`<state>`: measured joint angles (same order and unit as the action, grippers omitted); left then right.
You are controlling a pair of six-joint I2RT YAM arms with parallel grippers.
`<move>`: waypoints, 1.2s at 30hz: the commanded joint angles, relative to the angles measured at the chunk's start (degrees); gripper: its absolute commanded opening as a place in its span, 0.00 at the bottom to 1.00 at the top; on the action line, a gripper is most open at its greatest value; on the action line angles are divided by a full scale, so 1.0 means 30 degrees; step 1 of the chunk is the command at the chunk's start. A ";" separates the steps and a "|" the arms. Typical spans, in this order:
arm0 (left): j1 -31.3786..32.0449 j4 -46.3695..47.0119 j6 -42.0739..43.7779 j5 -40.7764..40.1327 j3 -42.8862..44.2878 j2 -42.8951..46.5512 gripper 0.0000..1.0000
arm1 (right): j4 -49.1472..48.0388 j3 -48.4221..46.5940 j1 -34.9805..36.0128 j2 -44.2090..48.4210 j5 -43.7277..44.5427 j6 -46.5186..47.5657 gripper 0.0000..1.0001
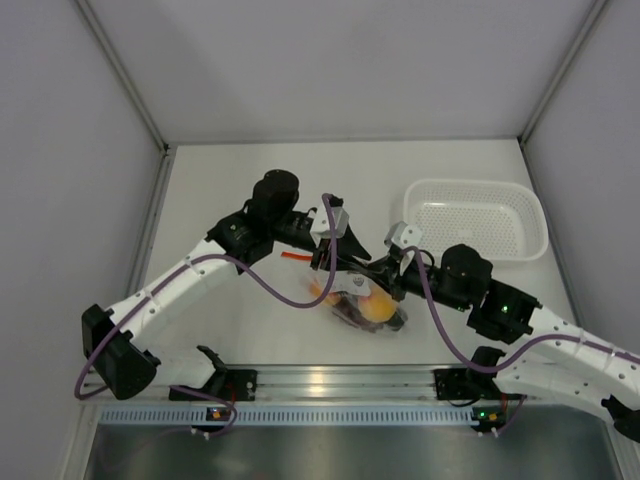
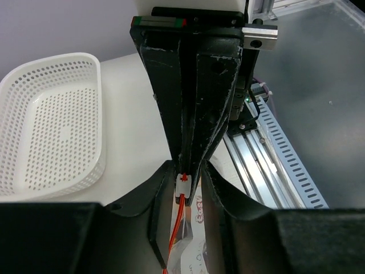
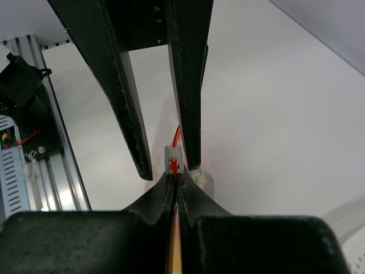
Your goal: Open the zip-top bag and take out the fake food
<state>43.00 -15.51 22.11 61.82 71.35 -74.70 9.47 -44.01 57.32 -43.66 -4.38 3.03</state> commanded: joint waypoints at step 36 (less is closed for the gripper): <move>-0.3582 0.0628 0.0776 0.0073 -0.2339 0.0964 0.00 | -0.0726 0.0578 0.0200 0.3597 0.3014 -0.0863 0.00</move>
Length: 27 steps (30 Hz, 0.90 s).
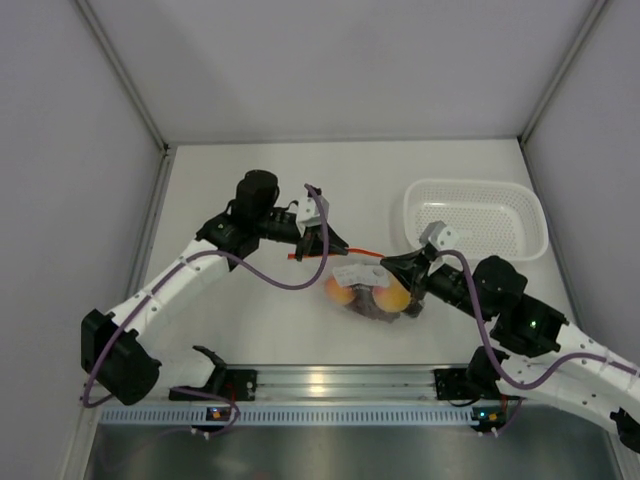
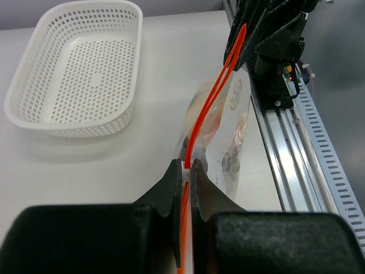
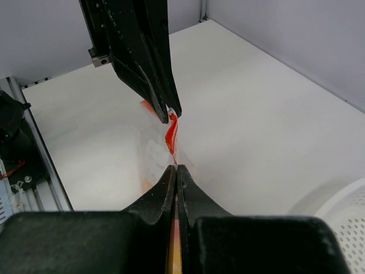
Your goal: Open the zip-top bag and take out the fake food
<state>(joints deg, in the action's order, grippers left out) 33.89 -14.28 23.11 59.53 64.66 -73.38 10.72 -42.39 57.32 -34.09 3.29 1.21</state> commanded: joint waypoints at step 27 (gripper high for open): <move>-0.5260 0.0220 -0.0087 -0.1209 -0.1632 -0.0908 0.00 | 0.0732 0.0244 0.0171 0.2895 0.3972 -0.2074 0.00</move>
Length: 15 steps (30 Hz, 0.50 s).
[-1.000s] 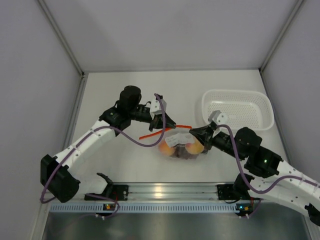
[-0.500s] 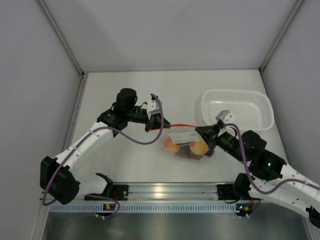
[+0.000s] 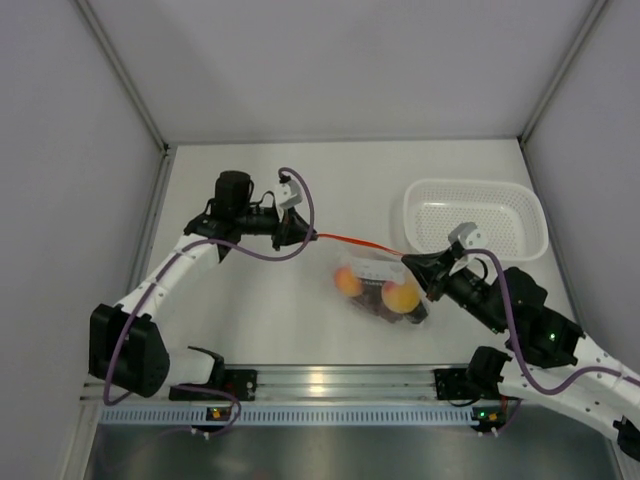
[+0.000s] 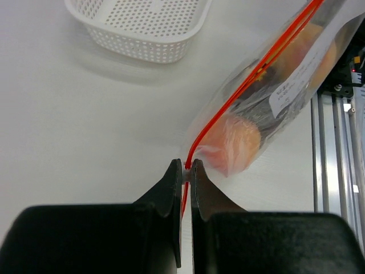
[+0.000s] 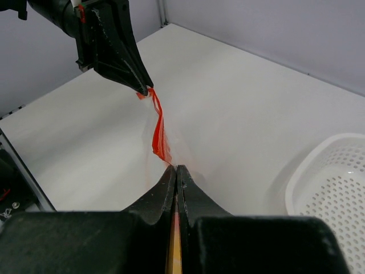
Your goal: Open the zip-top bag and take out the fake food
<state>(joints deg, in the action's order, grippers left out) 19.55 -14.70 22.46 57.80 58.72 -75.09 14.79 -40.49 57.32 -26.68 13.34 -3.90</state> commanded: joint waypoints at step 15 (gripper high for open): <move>-0.1448 0.0330 -0.0219 0.1257 0.0231 -0.1397 0.27 | -0.0475 -0.0128 0.0200 0.0572 -0.0315 -0.0429 0.00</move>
<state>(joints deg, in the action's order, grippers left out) 16.75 -14.74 22.11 57.98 58.70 -79.13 16.53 -40.47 57.32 -25.67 13.39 -4.75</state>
